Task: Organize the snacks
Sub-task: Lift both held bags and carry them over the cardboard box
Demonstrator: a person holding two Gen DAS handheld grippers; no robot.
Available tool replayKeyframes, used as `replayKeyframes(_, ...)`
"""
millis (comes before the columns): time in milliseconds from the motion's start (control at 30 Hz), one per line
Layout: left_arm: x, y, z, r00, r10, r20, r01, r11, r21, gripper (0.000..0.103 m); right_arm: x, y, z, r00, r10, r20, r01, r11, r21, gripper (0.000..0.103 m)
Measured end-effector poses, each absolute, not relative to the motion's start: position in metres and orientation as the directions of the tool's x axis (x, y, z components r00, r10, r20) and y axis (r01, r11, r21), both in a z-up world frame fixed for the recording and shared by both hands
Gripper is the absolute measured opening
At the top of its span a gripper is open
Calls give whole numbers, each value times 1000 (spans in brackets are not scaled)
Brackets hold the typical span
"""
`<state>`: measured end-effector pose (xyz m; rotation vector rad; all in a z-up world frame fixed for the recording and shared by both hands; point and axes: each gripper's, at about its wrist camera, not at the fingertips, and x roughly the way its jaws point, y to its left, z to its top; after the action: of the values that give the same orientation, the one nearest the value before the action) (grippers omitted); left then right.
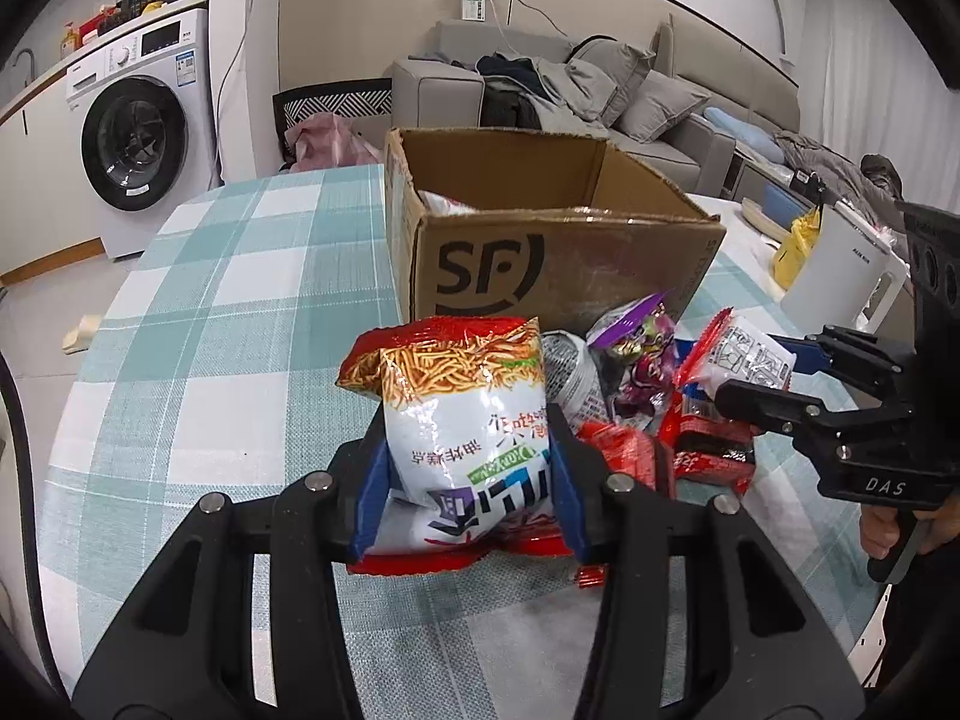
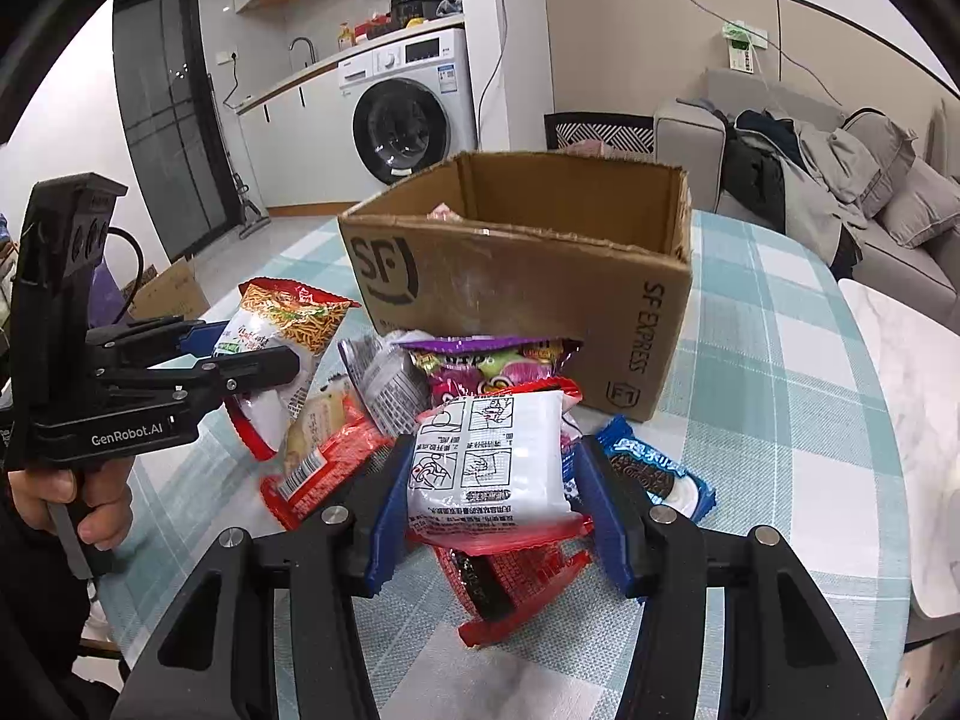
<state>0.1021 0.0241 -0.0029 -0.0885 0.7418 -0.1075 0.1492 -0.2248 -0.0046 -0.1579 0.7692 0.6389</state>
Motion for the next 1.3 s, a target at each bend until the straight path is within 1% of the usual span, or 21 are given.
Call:
replayKeyframes(200,94,23,16,760,-139,-635,73,989,-130,43,144,-227,7,557,498,-665,-584,804,114,53)
replayKeyframes(500,94,17,42,782,-142,-607,76,988,-133,43,147,-233,37,592,509,-625,-569,813,124,53)
replayKeyframes(733,102,14,58,792,-134,-595,65,989,-135,43,152,-240,58,620,511,-596,-547,825,138,53)
replayKeyframes(1100,123,4,83,810,-88,-580,29,993,-111,43,167,-238,86,643,516,-566,-536,831,149,53)
replayKeyframes(1300,137,4,93,813,-84,-576,19,993,-117,43,177,-241,94,656,518,-549,-520,837,169,53)
